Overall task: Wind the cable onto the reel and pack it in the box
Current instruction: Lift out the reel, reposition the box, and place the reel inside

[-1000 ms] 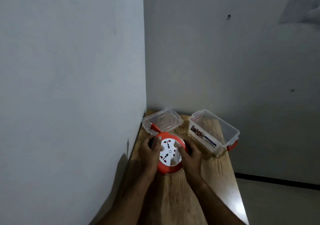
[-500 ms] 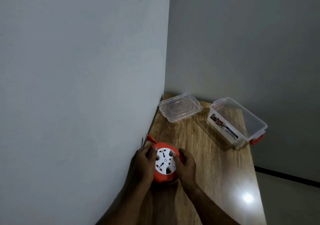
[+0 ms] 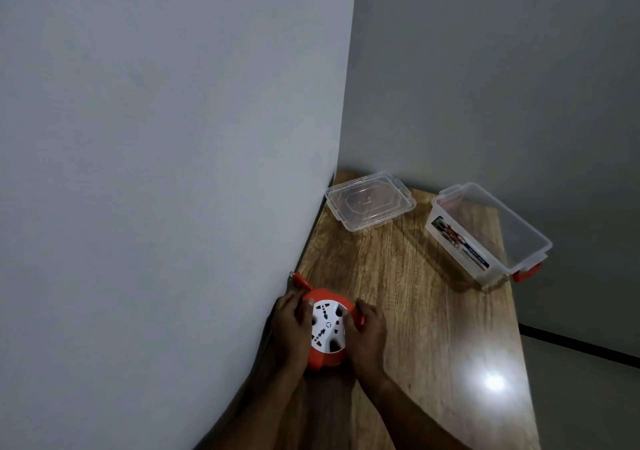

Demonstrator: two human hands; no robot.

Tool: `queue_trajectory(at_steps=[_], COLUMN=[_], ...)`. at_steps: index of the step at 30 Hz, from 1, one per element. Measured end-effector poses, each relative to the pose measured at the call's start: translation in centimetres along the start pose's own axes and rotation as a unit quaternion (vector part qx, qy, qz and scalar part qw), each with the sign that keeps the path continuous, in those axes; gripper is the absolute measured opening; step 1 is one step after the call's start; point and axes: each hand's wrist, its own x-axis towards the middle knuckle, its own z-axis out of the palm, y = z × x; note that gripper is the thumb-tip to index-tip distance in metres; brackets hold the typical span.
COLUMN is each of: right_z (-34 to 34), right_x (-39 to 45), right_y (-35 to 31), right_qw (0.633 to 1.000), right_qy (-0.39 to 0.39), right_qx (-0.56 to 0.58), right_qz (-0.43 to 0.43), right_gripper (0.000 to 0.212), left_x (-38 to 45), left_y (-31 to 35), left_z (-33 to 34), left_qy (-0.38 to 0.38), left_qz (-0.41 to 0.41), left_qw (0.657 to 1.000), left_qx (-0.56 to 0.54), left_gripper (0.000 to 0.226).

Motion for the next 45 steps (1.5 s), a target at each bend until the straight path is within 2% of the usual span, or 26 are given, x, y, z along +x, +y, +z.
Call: queue_trajectory(at_steps=[7,13,17,21,26,35,45], right_z=[-0.2,-2.7,-6.0,-10.1,-15.4,-22.5,-23.9], right_x=[0.2,1.5,4.1,7.1,10.3,15.9,21.2], right_y=[0.3,-0.9,-1.9,-2.5,-2.6,-0.6,2.8], right_qw=[1.0,0.997,0.993,0.984,0.972,0.946,0.935], right_qy=[-0.016,0.045,0.097,0.154,0.209,0.319,0.347], right_qx=[-0.01,0.053,0.052,0.062,0.096,0.06,0.051], right_qz=[-0.007,-0.022,-0.048,-0.057,-0.052,-0.01,0.054], right_gripper=[0.051,0.048,0.047,0.043,0.038,0.039,0.052], left_x=[0.3,1.2,2.1,3.1,5.0,7.2,12.0], left_y=[0.1,2.9,7.4,12.2,16.7,22.7,24.5], left_z=[0.5,1.8,4.0,7.4,12.0,19.9,27.1], left_qy=[0.024,0.08,0.033,-0.025,-0.087,-0.144,-0.172], left_qz=[0.013,0.053,0.082,0.111,0.139,0.168,0.16], left_qw=[0.999,0.995,0.992,0.984,0.973,0.966,0.971], left_qx=[0.031,0.016,-0.093,-0.136,-0.164,-0.135,-0.051], left_gripper=[0.025,0.015,0.011,0.007,0.024,0.022,0.04])
